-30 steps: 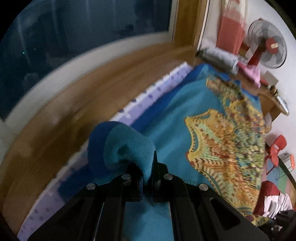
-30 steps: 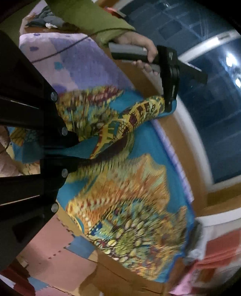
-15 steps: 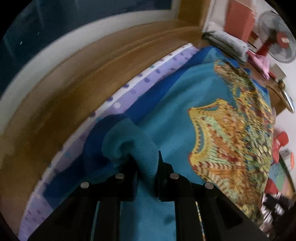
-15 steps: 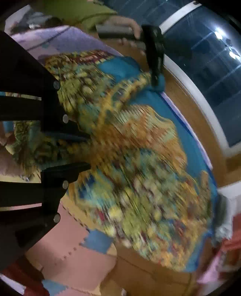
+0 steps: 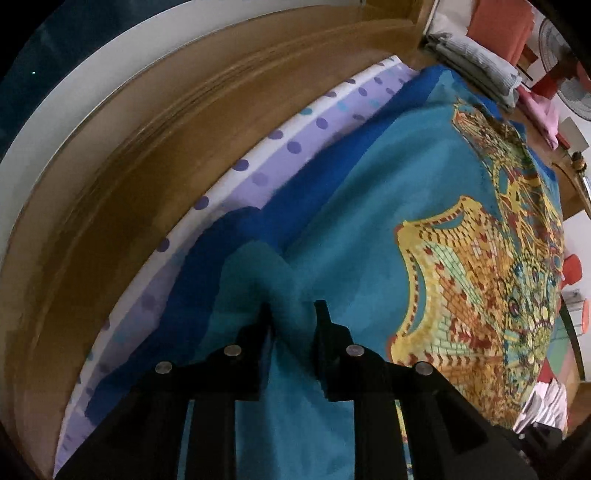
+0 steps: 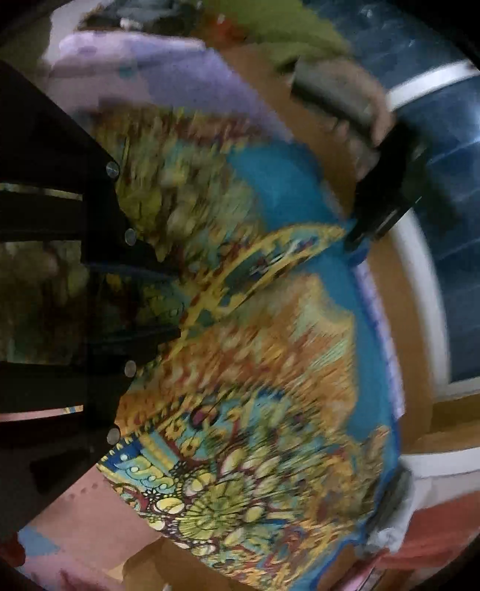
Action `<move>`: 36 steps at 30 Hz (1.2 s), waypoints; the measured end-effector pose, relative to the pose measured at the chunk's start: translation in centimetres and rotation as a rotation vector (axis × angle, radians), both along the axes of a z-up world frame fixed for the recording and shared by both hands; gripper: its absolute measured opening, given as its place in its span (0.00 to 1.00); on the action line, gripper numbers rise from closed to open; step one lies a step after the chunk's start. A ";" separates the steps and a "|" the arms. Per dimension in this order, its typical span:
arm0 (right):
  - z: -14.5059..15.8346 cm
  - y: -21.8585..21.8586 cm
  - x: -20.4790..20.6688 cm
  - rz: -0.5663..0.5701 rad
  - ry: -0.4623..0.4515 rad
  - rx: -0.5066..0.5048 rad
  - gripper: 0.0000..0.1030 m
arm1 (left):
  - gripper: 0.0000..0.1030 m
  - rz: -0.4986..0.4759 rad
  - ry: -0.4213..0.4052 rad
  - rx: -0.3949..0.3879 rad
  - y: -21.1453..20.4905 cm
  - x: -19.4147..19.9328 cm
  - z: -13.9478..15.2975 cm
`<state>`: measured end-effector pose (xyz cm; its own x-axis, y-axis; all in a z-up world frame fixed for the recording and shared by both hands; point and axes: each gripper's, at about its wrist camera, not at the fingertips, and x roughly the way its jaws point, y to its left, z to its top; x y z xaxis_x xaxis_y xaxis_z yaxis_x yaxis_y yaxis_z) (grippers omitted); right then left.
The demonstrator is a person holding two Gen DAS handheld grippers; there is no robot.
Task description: Fold clothes
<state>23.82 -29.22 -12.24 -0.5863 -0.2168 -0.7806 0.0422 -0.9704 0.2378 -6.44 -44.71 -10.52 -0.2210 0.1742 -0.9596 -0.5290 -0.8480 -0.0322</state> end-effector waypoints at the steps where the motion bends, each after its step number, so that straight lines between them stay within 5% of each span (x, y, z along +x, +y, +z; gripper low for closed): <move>1: 0.0 0.4 -0.2 -0.012 -0.014 0.010 0.16 | 0.19 -0.004 0.004 0.005 -0.1 0.1 0.2; 6: 2.8 2.2 -1.1 -0.021 -0.005 -0.047 0.16 | 0.21 -0.020 -0.003 0.024 -1.1 0.6 1.4; 10: 6.1 -0.7 -4.9 0.125 0.081 -0.129 0.17 | 0.26 -0.014 -0.024 0.032 -1.4 0.5 1.3; 14: 4.8 -4.8 -10.6 0.239 0.046 -0.168 0.17 | 0.34 0.003 0.023 0.019 -1.6 1.1 1.5; 19: 0.2 -4.5 -15.9 0.119 -0.062 -0.051 0.13 | 0.43 0.034 0.082 0.128 -5.1 2.7 4.3; 22: 0.0 -2.1 -16.2 0.051 -0.079 -0.101 0.07 | 0.44 0.048 0.125 0.202 -8.7 3.7 6.4; 24: 0.4 -1.7 -15.9 0.028 -0.086 -0.051 0.07 | 0.46 0.045 0.142 0.245 -10.8 4.0 7.2; 32: 5.6 -6.1 -17.4 0.132 -0.017 -0.086 0.11 | 0.47 0.130 0.150 0.162 -19.3 5.4 3.5; 36: 4.4 -8.1 -20.6 0.120 -0.077 -0.053 0.24 | 0.47 0.236 0.028 0.298 -23.1 5.8 0.7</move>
